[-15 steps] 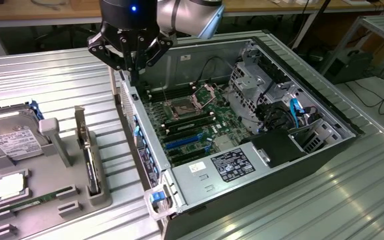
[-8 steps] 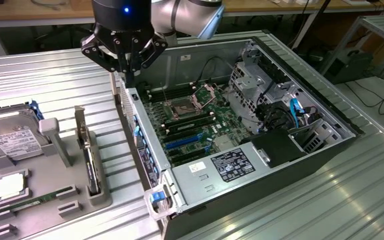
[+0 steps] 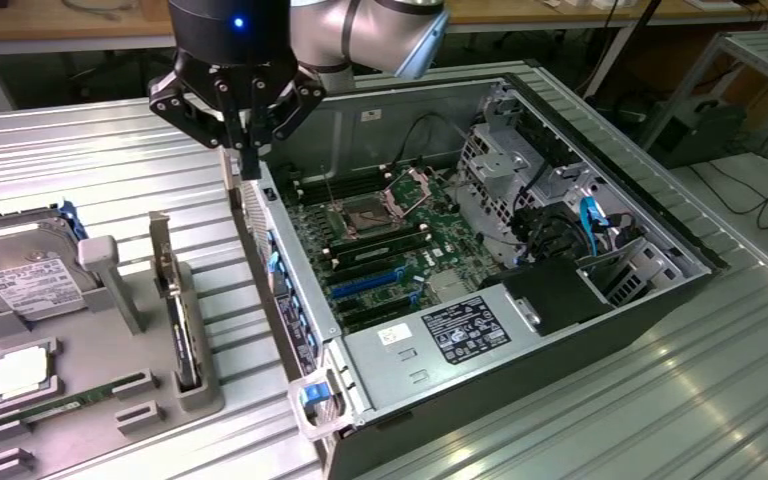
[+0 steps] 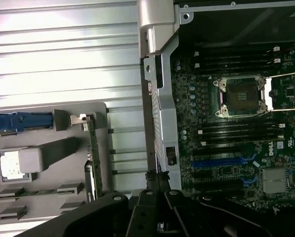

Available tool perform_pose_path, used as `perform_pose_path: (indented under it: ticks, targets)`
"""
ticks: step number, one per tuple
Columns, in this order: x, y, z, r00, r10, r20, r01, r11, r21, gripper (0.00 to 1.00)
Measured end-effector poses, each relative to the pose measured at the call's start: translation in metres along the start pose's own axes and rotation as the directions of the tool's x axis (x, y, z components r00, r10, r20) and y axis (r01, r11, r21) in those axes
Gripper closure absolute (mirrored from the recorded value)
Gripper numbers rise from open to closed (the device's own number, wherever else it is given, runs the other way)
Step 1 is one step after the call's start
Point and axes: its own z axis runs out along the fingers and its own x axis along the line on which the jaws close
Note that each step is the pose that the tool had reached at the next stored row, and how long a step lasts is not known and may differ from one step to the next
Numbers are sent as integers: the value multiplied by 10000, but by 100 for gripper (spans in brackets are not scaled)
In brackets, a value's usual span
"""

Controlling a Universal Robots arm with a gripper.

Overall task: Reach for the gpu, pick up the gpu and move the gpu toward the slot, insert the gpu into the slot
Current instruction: 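Reach for the gpu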

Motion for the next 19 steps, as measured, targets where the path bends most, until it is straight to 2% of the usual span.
perform_pose_path:
  ticks: [15,19]
  targets:
    - [156,-62,-7,10000,0,-1,0,10000,1,89]
    - [237,-93,-9,10000,0,0,0,10000,0,89]
